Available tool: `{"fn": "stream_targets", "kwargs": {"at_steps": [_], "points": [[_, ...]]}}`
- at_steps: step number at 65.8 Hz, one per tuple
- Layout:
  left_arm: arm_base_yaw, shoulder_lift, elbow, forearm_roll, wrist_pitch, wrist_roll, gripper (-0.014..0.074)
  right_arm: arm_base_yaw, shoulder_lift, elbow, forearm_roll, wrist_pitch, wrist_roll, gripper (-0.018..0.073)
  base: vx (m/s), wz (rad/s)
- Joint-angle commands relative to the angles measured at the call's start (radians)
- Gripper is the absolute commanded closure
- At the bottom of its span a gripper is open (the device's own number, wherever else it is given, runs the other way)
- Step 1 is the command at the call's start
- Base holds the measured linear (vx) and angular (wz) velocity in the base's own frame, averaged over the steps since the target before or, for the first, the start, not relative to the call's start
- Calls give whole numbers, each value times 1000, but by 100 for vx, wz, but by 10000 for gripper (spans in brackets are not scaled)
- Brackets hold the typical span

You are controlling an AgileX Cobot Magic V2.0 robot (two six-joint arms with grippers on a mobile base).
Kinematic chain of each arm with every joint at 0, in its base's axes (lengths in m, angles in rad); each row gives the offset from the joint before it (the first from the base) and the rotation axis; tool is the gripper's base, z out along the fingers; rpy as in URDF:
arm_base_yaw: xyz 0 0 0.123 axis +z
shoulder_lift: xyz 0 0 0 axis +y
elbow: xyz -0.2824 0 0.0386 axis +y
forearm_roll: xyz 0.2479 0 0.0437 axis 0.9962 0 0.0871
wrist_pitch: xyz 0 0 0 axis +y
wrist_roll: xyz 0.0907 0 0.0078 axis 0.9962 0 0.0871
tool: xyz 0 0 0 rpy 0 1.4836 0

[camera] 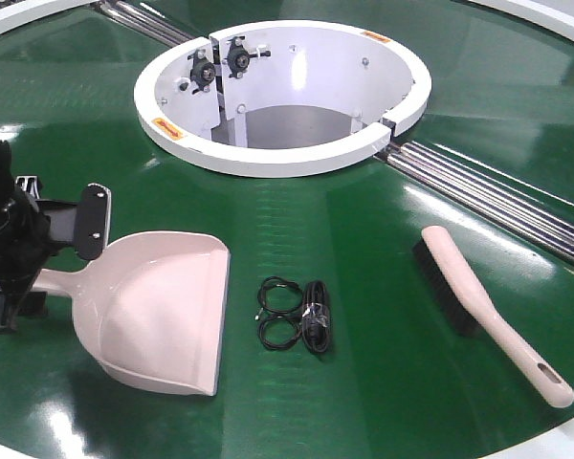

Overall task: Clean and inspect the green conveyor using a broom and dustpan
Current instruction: 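Reach the left gripper down and grasp the pink dustpan handle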

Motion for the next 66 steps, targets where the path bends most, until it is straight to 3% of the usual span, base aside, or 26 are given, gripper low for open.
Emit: {"fn": "stream_targets", "kwargs": {"at_steps": [1, 18, 28, 53, 66], "points": [[-5, -14, -46, 10, -35, 3, 27, -3, -11, 4, -4, -77, -1, 568, 0, 0], [-5, 52, -119, 10, -10, 6, 27, -3, -11, 4, -4, -77, -1, 568, 0, 0], [-4, 82, -118, 10, 32, 60, 27, -3, -11, 4, -4, -77, -1, 568, 0, 0], [-4, 157, -118, 11, 11, 78, 28, -3, -11, 4, -4, -77, -1, 568, 0, 0], [-2, 178, -118, 11, 22, 78, 108, -3, -11, 4, -4, -77, -1, 568, 0, 0]]}}
